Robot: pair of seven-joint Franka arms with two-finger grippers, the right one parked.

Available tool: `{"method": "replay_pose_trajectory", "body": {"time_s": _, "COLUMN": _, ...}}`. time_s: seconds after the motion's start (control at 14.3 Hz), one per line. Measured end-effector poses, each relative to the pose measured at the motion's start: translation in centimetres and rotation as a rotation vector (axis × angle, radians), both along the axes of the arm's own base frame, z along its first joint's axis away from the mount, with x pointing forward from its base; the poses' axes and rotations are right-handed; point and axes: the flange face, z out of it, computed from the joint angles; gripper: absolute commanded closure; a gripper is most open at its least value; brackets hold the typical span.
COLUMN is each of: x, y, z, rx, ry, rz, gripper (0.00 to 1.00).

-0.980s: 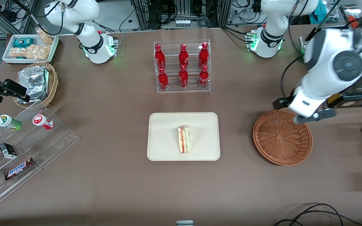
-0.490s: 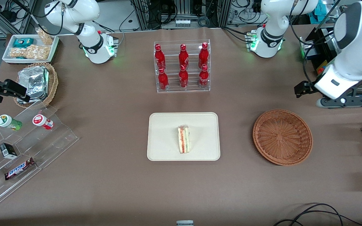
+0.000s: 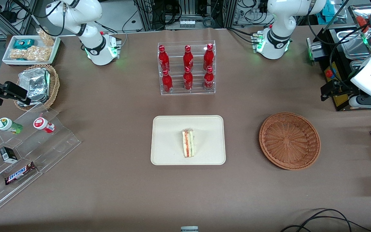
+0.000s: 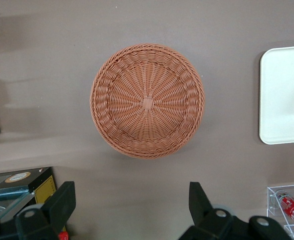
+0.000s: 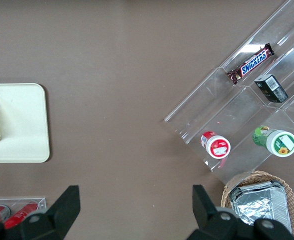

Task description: Place sandwich from basket to tray

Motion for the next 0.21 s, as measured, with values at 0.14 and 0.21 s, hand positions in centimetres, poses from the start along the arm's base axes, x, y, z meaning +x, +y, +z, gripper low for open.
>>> {"method": "replay_pose_trajectory", "body": {"time_s": 0.14, "x": 0.38, "y": -0.23, "z": -0.2, "rx": -0.01, "ry": -0.003, "rz": -0.001, "gripper": 0.0}}
{"method": "replay_pose_trajectory", "body": {"time_s": 0.21, "x": 0.72, "y": -0.28, "z": -0.1, "rx": -0.014, "ry": -0.008, "rz": -0.001, "gripper": 0.0}}
